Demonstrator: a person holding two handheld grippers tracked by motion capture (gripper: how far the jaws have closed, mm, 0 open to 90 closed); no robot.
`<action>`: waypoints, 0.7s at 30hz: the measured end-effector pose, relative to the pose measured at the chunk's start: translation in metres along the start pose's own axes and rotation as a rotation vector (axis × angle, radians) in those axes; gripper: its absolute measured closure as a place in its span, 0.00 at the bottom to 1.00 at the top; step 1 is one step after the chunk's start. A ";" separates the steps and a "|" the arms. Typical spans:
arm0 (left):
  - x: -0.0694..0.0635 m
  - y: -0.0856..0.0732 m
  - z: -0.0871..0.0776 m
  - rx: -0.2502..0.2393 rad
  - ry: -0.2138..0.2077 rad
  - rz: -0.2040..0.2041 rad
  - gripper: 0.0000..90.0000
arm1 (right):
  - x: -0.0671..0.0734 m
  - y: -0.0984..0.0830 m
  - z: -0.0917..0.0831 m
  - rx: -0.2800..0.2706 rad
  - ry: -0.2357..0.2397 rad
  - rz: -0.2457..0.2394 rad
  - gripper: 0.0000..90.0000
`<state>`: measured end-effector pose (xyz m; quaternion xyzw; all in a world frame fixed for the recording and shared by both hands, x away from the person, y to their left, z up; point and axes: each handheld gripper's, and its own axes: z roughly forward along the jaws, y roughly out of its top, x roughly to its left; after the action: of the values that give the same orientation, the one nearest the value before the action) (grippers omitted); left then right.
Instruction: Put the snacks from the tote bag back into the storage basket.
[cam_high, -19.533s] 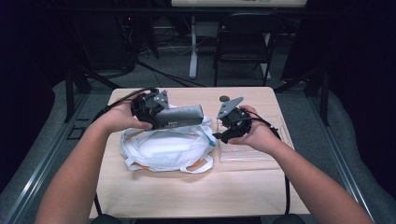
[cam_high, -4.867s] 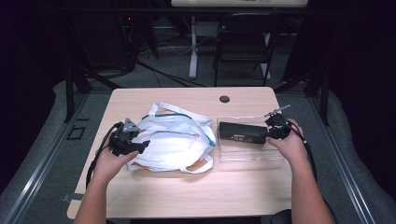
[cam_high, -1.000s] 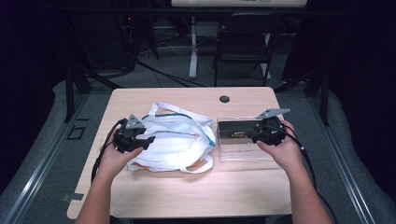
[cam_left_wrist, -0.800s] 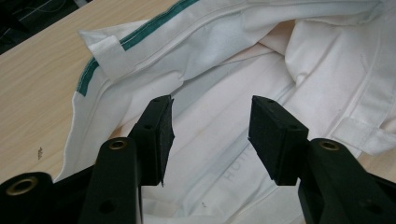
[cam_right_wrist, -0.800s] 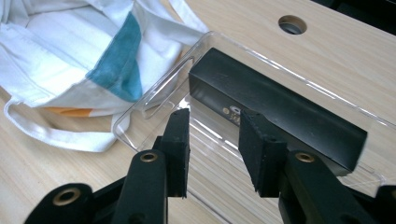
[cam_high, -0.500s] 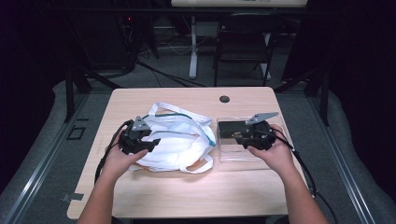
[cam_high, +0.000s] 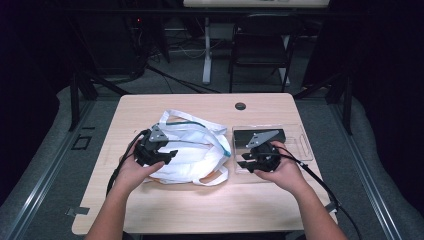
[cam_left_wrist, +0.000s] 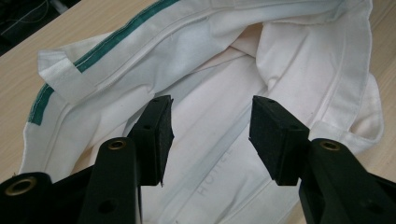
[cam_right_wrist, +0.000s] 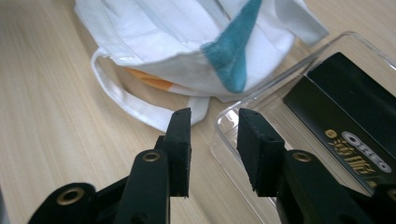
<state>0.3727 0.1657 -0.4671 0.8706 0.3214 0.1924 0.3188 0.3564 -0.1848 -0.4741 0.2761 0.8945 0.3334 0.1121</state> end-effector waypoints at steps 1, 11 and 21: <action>0.000 0.000 0.000 -0.001 0.000 0.004 0.55 | 0.001 0.000 0.000 -0.004 0.005 0.001 0.73; -0.003 0.003 0.003 0.003 -0.007 0.013 0.54 | 0.009 -0.003 0.008 0.025 0.064 -0.056 0.70; -0.003 0.002 0.003 0.007 -0.003 0.018 0.54 | 0.013 -0.004 0.015 0.050 0.091 -0.071 0.69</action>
<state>0.3733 0.1612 -0.4680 0.8749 0.3139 0.1927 0.3144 0.3500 -0.1718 -0.4883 0.2315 0.9159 0.3190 0.0760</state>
